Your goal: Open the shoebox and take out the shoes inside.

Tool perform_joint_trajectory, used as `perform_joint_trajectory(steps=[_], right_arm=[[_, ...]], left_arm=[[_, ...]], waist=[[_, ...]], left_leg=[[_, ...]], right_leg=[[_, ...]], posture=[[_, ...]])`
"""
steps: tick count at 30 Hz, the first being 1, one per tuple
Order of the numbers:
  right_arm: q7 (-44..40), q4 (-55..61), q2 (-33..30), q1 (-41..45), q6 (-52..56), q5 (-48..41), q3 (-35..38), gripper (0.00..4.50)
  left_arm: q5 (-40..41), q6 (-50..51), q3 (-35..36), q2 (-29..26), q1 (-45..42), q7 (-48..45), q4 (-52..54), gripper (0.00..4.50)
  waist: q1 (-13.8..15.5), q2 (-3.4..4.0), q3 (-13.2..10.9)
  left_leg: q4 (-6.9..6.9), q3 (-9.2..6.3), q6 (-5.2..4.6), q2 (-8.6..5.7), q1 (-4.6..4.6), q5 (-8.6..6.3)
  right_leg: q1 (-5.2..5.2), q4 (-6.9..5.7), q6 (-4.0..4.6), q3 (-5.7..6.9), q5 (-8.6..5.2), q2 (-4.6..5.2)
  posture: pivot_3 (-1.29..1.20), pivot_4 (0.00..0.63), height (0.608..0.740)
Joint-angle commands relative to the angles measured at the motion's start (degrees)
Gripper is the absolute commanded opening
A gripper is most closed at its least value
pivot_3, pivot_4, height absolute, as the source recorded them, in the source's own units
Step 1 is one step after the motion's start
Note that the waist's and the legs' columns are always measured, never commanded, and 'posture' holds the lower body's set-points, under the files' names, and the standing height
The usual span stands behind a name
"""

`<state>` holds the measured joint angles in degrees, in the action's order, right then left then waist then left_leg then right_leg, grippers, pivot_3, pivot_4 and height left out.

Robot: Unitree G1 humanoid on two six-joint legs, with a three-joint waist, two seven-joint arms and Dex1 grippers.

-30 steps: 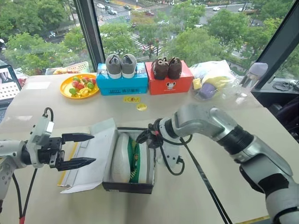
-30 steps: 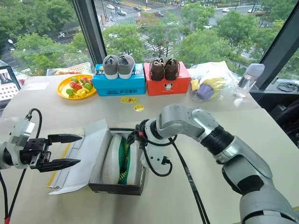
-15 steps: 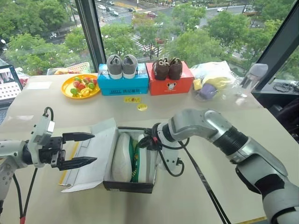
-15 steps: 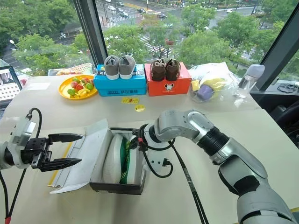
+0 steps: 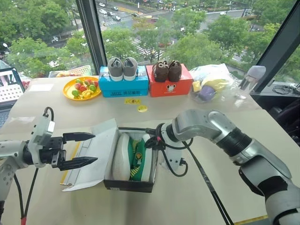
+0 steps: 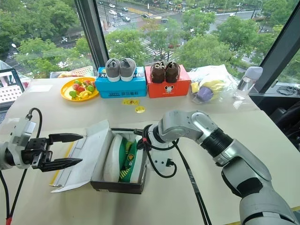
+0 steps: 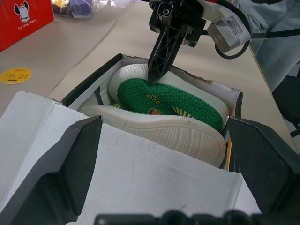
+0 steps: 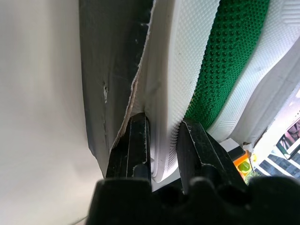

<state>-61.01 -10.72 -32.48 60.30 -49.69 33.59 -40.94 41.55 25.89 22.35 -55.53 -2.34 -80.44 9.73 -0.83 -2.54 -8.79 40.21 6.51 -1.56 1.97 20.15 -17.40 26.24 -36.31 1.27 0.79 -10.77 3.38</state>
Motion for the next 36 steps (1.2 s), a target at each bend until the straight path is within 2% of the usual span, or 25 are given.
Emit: perform_joint_trajectory(steps=[1, 8, 14, 19, 22, 28, 31, 36], right_arm=[[-0.88, 0.63, -0.15, 1.29, 2.92, -2.55, 2.67, 0.46], [3.64, 6.84, -3.19, 0.5, 2.04, -1.23, 7.19, 0.46], [5.75, 8.67, -5.63, -0.21, 0.92, 1.32, 8.93, 0.46], [7.17, 9.08, -6.29, -0.51, 1.78, 0.63, 10.05, 0.46], [8.79, 8.06, -5.82, -0.16, 3.27, 1.55, 10.93, 0.46], [10.72, 4.74, -6.0, 0.87, 4.26, -0.59, 12.75, 0.46], [9.66, 6.54, -4.98, -1.66, 6.68, -8.09, 13.67, 0.46], [11.74, 6.39, -4.85, -3.98, 5.41, -11.12, 15.48, 0.46]], left_arm=[[-0.38, -1.82, -0.09, 0.28, -1.18, -0.54, -0.64, 4.5], [-1.13, -2.52, -1.37, 0.72, -2.49, -1.0, -2.13, 4.5], [-1.22, -2.8, -1.87, 0.64, -2.97, -1.22, -2.59, 4.5], [-1.28, -2.84, -1.89, 0.34, -2.97, -1.59, -2.88, 4.5], [-1.28, -2.8, -1.9, 0.3, -3.01, -1.63, -2.89, 4.5], [-1.27, -2.61, -1.82, 0.06, -2.94, -1.71, -2.73, 4.5], [-1.3, -2.58, -1.81, 0.05, -2.93, -1.58, -2.48, 4.5], [-1.32, -2.27, -1.92, -0.21, -3.24, -1.44, -2.37, 4.5]], waist=[[0.0, 0.01, -0.01], [0.08, 0.04, -0.06], [-0.05, 0.03, -0.06], [-0.17, 0.03, -0.05], [-0.26, 0.02, -0.05], [-0.06, 0.02, -0.06], [-0.12, 0.01, -0.06], [-0.12, 0.01, -0.06]], left_leg=[[0.0, 0.0, 0.0, 0.0, 0.02, 0.01], [-0.03, 0.01, 0.01, 0.0, 0.17, 0.01], [-0.32, 0.05, 0.15, -0.02, 0.26, 0.09], [-0.24, 0.06, 0.31, -0.03, 0.92, 0.19], [-0.25, 0.05, 0.32, -0.02, 0.95, 0.19], [-0.2, 0.05, 0.25, -0.05, 0.97, 0.15], [-0.15, 0.05, 0.24, -0.04, 0.99, 0.15], [-0.19, 0.01, 0.24, -0.03, 0.99, 0.15]], right_leg=[[0.03, 0.0, 0.0, 0.0, 0.0, 0.0], [0.16, 0.04, 0.1, 0.01, 0.07, 0.0], [0.29, 0.2, -0.23, 0.0, 0.17, 0.0], [0.88, 0.17, -0.27, 0.0, 0.18, 0.0], [0.9, 0.18, -0.27, 0.01, 0.18, -0.02], [0.9, 0.2, -0.27, 0.0, 0.19, 0.01], [0.9, 0.19, -0.27, -0.01, 0.19, 0.0], [0.9, 0.19, -0.28, 0.01, 0.19, -0.02]], posture=[[0.0, 0.15, 0.731], [0.0, 0.15, 0.731], [0.0, 0.15, 0.731], [0.0, 0.15, 0.731], [0.0, 0.15, 0.731], [0.0, 0.15, 0.731], [0.0, 0.15, 0.731], [0.0, 0.15, 0.731]])
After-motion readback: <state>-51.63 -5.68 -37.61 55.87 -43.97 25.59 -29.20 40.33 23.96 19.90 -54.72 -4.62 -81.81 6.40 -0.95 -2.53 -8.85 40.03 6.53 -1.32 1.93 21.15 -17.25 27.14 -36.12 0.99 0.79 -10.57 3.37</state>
